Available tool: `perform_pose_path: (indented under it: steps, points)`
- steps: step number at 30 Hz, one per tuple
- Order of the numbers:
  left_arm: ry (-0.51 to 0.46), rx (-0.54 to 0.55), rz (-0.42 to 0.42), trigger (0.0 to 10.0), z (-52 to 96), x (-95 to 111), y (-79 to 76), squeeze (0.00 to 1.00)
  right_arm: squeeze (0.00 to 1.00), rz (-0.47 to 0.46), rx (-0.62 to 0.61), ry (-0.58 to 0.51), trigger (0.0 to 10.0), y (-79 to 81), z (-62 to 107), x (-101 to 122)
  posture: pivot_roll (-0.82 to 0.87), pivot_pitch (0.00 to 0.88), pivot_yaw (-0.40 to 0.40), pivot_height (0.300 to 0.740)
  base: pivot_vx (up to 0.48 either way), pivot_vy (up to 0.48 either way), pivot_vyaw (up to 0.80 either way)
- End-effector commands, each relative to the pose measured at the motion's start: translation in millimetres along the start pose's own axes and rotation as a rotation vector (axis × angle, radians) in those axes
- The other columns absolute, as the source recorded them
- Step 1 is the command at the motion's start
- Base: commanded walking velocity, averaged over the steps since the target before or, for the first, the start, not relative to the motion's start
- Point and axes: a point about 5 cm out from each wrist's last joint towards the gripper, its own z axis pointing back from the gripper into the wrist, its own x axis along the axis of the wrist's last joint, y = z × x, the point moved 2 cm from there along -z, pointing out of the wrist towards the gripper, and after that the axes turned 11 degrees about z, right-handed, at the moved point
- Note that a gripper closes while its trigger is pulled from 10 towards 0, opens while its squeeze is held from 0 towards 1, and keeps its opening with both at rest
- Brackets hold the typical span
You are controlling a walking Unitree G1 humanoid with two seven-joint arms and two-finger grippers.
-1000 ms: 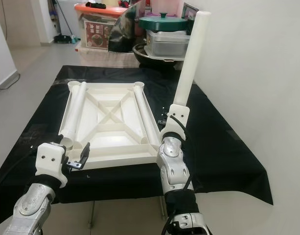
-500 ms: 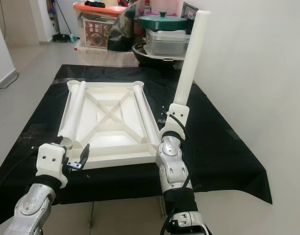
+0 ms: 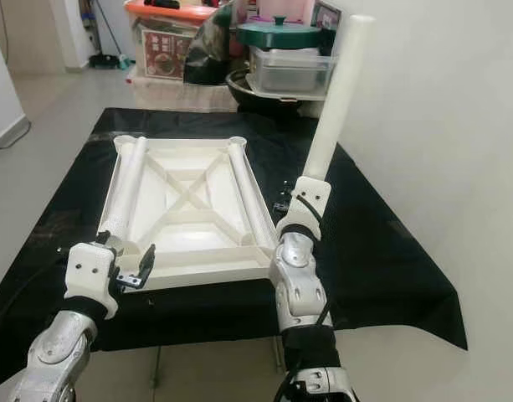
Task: Building children table
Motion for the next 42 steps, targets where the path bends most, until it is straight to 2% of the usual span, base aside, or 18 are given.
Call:
perform_pose_path:
  steps: [1, 4, 5, 6, 7, 8, 20, 23, 25, 26, 28, 29, 31, 36, 38, 42]
  points:
    - [0.016, -0.007, -0.01, 10.0, -0.2, -4, -0.9, 0.0, 0.87, 0.004, -0.003, 0.049, 10.0, -2.9, -0.9, -8, 0.03, 0.0, -0.072, 0.74, 0.0, 0.0, 0.0]
    - [0.017, -0.009, -0.01, 10.0, -0.1, -5, -1.2, 0.0, 0.84, 0.004, -0.005, 0.033, 10.0, -3.1, 0.7, -2, 0.03, 0.0, -0.071, 0.74, 0.0, 0.0, 0.0]
    - [0.018, -0.01, -0.01, 10.0, -0.2, -5, -1.3, 0.0, 0.64, 0.003, -0.005, 0.007, 10.0, -3.6, 1.7, 6, 0.03, 0.0, -0.069, 0.74, 0.0, 0.0, 0.0]
    - [0.018, -0.01, -0.01, 10.0, -0.3, -5, -1.2, 0.0, 0.09, 0.003, -0.003, -0.004, 10.0, -3.8, 2.2, 9, 0.02, 0.0, -0.068, 0.74, 0.0, 0.0, 0.0]
    - [0.018, -0.01, -0.01, 10.0, -0.3, -5, -1.2, 0.0, 0.09, 0.003, -0.003, -0.004, 10.0, -3.8, 2.2, 9, 0.02, 0.0, -0.068, 0.74, 0.0, 0.0, 0.0]
    - [0.018, -0.01, -0.01, 10.0, -0.5, -5, -1.1, 0.0, 0.02, 0.002, -0.001, -0.012, 10.0, -4.1, 2.6, 12, 0.02, 0.0, -0.068, 0.74, 0.0, 0.0, 0.0]
    - [0.016, -0.017, -0.009, 10.0, -1.3, -5, -1.0, 0.0, 0.0, -0.002, 0.061, -0.09, 10.0, -11.6, 9.3, 35, 0.02, 0.0, -0.059, 0.74, 0.0, 0.0, 0.0]
    - [0.016, -0.022, -0.007, 10.0, -1.9, -5, -0.9, 0.0, 0.0, 0.038, 0.103, -0.176, 10.0, -24.4, 9.1, 53, 0.01, 0.0, -0.052, 0.74, 0.0, 0.0, 0.0]
    - [0.016, -0.026, -0.006, 10.0, -2.5, -5, -1.3, 0.0, 0.0, 0.068, 0.118, -0.211, 10.0, -34.6, 5.7, 60, 0.01, 0.0, -0.046, 0.74, 0.0, 0.0, 0.0]
    - [0.016, -0.026, -0.006, 10.0, -2.5, -5, -1.3, 0.0, 0.0, 0.068, 0.118, -0.211, 10.0, -34.6, 5.7, 60, 0.01, 0.0, -0.046, 0.74, 0.0, 0.0, 0.0]
    - [0.015, -0.031, -0.005, 10.0, -3.6, -5, -2.0, 0.0, 0.0, 0.092, 0.124, -0.244, 10.0, -53.8, -3.1, 68, 0.0, 0.0, -0.045, 0.74, 0.0, 0.0, 0.0]
    - [0.015, -0.031, -0.005, 10.0, -3.6, -5, -2.0, 0.0, 0.0, 0.092, 0.124, -0.244, 10.0, -53.8, -3.1, 68, 0.0, 0.0, -0.045, 0.74, 0.0, 0.0, 0.0]
    - [0.013, -0.034, -0.005, 10.0, -4.4, -5, -2.3, 0.0, 0.0, 0.081, 0.173, -0.269, 10.0, -65.7, -10.7, 78, 0.0, 0.0, -0.044, 0.74, 0.0, 0.0, 0.0]
    - [0.013, -0.037, -0.004, 10.0, -4.7, -5, -3.3, 0.0, 0.0, 0.055, 0.264, -0.296, 10.0, -77.5, -21.9, 90, 0.01, 0.0, -0.046, 0.74, 0.0, 0.0, 0.0]
    - [0.012, -0.038, -0.004, 10.0, -5.0, -5, -3.7, 0.0, 0.0, 0.04, 0.333, -0.325, 10.0, -84.0, -26.5, 102, 0.01, 0.0, -0.049, 0.74, 0.0, 0.0, 0.0]
    - [0.011, -0.036, -0.005, 10.0, -4.9, -5, -3.3, 0.0, 0.0, 0.046, 0.395, -0.342, 10.0, -83.9, -28.0, 109, 0.01, 0.0, -0.052, 0.74, 0.0, 0.0, 0.0]
